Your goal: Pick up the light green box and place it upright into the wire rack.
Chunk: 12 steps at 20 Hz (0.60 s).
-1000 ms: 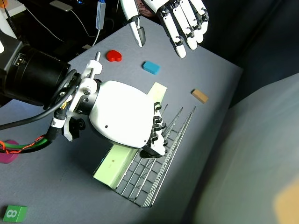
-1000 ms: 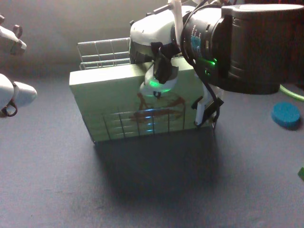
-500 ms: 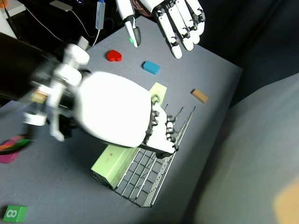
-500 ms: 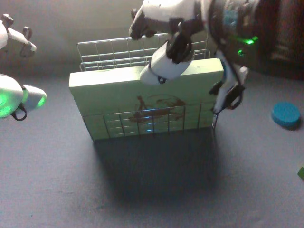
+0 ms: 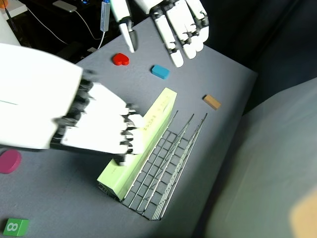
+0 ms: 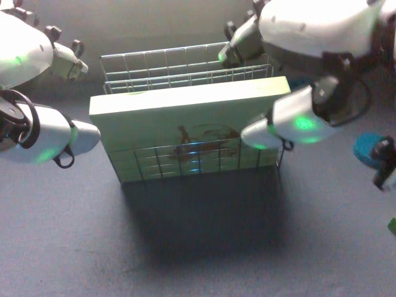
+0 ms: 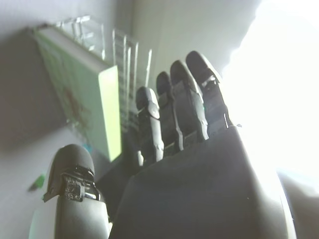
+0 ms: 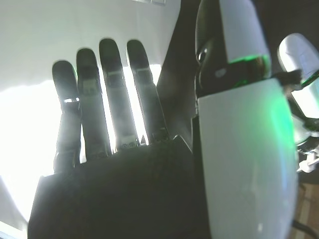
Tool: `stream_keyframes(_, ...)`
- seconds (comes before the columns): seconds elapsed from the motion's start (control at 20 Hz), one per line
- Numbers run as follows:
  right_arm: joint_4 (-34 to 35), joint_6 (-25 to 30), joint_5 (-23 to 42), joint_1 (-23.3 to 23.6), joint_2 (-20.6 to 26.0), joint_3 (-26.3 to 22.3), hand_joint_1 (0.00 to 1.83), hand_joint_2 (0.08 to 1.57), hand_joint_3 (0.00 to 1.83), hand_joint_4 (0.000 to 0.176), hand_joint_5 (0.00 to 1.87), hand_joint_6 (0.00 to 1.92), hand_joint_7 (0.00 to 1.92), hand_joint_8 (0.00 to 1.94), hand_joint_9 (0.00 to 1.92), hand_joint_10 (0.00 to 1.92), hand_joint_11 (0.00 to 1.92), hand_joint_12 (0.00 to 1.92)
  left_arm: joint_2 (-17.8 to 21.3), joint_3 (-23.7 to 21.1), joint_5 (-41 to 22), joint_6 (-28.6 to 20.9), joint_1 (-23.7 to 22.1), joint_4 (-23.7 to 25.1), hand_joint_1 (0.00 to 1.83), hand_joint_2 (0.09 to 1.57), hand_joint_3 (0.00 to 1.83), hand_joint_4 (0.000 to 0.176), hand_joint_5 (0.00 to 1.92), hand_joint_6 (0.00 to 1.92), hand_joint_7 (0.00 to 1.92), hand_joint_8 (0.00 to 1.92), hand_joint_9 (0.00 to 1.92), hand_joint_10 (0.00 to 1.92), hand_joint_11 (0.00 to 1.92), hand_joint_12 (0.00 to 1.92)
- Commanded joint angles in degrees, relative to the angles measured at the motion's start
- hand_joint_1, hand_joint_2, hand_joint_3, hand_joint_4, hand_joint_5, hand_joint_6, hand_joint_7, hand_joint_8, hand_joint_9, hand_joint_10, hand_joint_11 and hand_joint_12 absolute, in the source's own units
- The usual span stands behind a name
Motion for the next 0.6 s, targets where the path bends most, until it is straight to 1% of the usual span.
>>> stream_keyframes(0.0,-3.23,-0.56,0.37,0.93,0.84,-0.62,0.71,1.05,0.00,0.000,0.73,0.24,0.71,0.22,0.58,0.88,0.46,1.55,-0.13,-0.33,-1.29,-0.14,-0.52,4.52,0.18,1.26,0.00,0.000,0.61,0.02,0.73,0.07,0.69,0.34,0.30,1.06)
stream_keyframes(0.1,-2.65,-1.15,0.34,0.85,2.05,-1.76,0.71,1.05,0.00,0.000,0.73,0.24,0.71,0.22,0.58,0.88,0.46,1.55,-0.29,-0.55,-0.99,-0.57,-0.52,4.52,0.18,1.26,0.00,0.000,0.61,0.02,0.73,0.07,0.69,0.34,0.30,1.06)
stream_keyframes(0.15,-2.64,-1.10,-0.17,0.57,2.87,-2.63,0.71,1.20,0.01,0.000,0.57,1.81,0.63,1.77,0.84,1.87,1.09,1.90,-0.49,-0.81,-0.67,-0.87,-0.49,4.52,0.38,1.23,0.00,0.000,0.90,0.37,0.84,0.80,0.73,1.34,0.71,1.54)
stream_keyframes(0.2,-2.63,-0.62,-1.08,0.22,3.15,-3.12,0.71,1.22,0.01,0.000,0.58,1.90,0.64,1.91,0.90,1.91,1.19,1.92,-0.61,-0.97,-0.46,-1.18,-0.39,4.52,0.40,1.23,0.00,0.000,0.79,0.77,0.78,1.09,0.72,1.50,0.74,1.65)
stream_keyframes(0.25,-2.64,0.09,-0.86,-0.19,3.15,-3.20,0.66,1.26,0.00,0.000,0.68,1.92,0.80,1.94,1.05,1.92,1.32,1.92,-0.84,-1.12,-0.38,-1.90,0.01,4.65,0.44,1.25,0.00,0.000,0.56,1.71,0.71,1.70,0.76,1.81,0.81,1.86)
stream_keyframes(0.3,-2.65,0.43,-0.37,-0.51,3.14,-3.16,0.65,1.26,0.00,0.000,0.77,1.92,0.87,1.94,1.07,1.92,1.32,1.92,-1.17,-1.26,-0.22,-3.18,0.50,5.43,0.46,1.26,0.00,0.000,0.59,1.88,0.72,1.87,0.78,1.90,0.84,1.91)
stream_keyframes(0.35,-2.65,1.22,0.07,-0.90,2.99,-3.09,0.65,1.25,0.00,0.000,0.82,1.92,0.91,1.94,1.07,1.92,1.33,1.92,-1.47,-1.53,-0.19,-5.47,1.10,6.86,0.48,1.26,0.00,0.000,0.67,1.91,0.77,1.91,0.81,1.92,0.88,1.92)
stream_keyframes(0.4,-2.65,1.26,0.57,-0.91,2.75,-3.02,0.65,1.27,0.00,0.000,0.87,1.92,0.96,1.94,1.09,1.92,1.34,1.92,-1.52,-1.79,-0.09,-5.95,1.41,7.08,0.51,1.26,0.00,0.000,0.80,1.92,0.87,1.92,0.89,1.92,0.97,1.92)
stream_keyframes(0.45,-2.66,1.37,1.23,-0.89,2.67,-3.01,0.63,1.31,0.01,0.000,0.92,1.92,1.02,1.94,1.14,1.92,1.40,1.92,-1.60,-2.08,0.11,-6.17,1.61,7.08,0.51,1.27,0.00,0.000,0.92,1.92,0.97,1.92,0.96,1.92,1.04,1.92)
stream_keyframes(0.55,-2.71,1.55,2.28,-0.77,2.62,-3.01,0.60,1.38,0.02,0.000,1.03,1.92,1.21,1.94,1.36,1.92,1.57,1.92,-1.82,-2.55,0.10,-6.66,2.26,7.08,0.47,1.31,0.01,0.000,1.16,1.92,1.19,1.92,1.16,1.92,1.20,1.92)
